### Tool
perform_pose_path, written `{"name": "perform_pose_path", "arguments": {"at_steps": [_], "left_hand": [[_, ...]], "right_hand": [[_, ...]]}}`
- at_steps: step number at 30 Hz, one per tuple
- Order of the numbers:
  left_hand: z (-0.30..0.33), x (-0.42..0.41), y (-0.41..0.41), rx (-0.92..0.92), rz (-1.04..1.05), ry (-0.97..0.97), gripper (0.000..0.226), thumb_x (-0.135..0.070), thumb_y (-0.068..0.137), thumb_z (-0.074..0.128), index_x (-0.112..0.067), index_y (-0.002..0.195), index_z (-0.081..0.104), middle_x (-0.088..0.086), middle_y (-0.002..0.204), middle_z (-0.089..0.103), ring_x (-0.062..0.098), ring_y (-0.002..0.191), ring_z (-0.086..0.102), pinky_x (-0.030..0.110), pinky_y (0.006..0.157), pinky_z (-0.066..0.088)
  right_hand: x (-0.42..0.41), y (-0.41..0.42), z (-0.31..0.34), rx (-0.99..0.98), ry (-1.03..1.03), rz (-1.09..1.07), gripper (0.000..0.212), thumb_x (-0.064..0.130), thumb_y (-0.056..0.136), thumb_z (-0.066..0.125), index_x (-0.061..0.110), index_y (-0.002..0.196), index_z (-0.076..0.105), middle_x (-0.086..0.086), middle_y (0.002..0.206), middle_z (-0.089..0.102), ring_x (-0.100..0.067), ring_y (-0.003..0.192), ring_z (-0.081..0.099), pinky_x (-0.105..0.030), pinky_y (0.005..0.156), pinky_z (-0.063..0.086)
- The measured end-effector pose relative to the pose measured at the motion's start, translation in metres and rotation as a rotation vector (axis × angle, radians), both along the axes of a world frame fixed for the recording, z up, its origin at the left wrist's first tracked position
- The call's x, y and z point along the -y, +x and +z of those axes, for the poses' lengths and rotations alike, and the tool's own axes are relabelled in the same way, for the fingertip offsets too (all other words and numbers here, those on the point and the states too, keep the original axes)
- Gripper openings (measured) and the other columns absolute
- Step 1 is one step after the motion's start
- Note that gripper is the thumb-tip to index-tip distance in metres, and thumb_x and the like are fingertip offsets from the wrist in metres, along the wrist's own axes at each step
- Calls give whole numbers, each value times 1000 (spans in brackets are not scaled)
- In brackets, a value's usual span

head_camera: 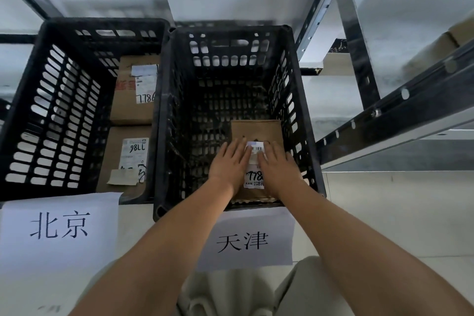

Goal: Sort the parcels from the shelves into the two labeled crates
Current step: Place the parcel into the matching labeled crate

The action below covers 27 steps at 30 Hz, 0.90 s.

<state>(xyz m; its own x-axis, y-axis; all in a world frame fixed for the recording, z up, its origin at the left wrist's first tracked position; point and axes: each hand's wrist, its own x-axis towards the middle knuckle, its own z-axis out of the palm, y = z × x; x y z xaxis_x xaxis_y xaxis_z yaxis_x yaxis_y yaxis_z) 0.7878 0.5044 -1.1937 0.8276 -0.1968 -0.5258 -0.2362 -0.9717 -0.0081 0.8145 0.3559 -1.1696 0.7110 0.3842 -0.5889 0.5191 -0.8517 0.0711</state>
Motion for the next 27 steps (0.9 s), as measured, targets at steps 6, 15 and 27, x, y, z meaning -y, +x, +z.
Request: {"name": "perform_pose_path", "arguments": {"at_steps": [6, 15, 27], "left_hand": [[-10, 3, 6, -140, -74, 58, 73, -39, 106, 28, -10, 158, -13, 10, 166, -19, 26, 153, -16, 43, 125, -8], [-3, -8, 0, -121, 312, -313, 81, -46, 98, 53, -34, 160, 3, 16, 164, -21, 38, 153, -9, 50, 124, 6], [-7, -13, -5, -332, 651, -736, 91, -26, 93, 69, -49, 156, 7, 7, 154, 44, 25, 133, 51, 39, 110, 44]], "right_hand": [[9, 6, -25, -188, -39, -33, 84, 40, 102, 47, 15, 160, -9, -12, 166, -18, -32, 153, -17, -51, 123, 9], [17, 11, -18, -122, 23, -12, 102, 56, 90, 63, 20, 159, -3, -20, 164, -9, -44, 150, -6, -57, 118, 23], [5, 11, -2, -225, 171, -92, 100, 50, 86, 71, 25, 159, 9, -7, 167, -5, -43, 149, 7, -54, 116, 32]]}}
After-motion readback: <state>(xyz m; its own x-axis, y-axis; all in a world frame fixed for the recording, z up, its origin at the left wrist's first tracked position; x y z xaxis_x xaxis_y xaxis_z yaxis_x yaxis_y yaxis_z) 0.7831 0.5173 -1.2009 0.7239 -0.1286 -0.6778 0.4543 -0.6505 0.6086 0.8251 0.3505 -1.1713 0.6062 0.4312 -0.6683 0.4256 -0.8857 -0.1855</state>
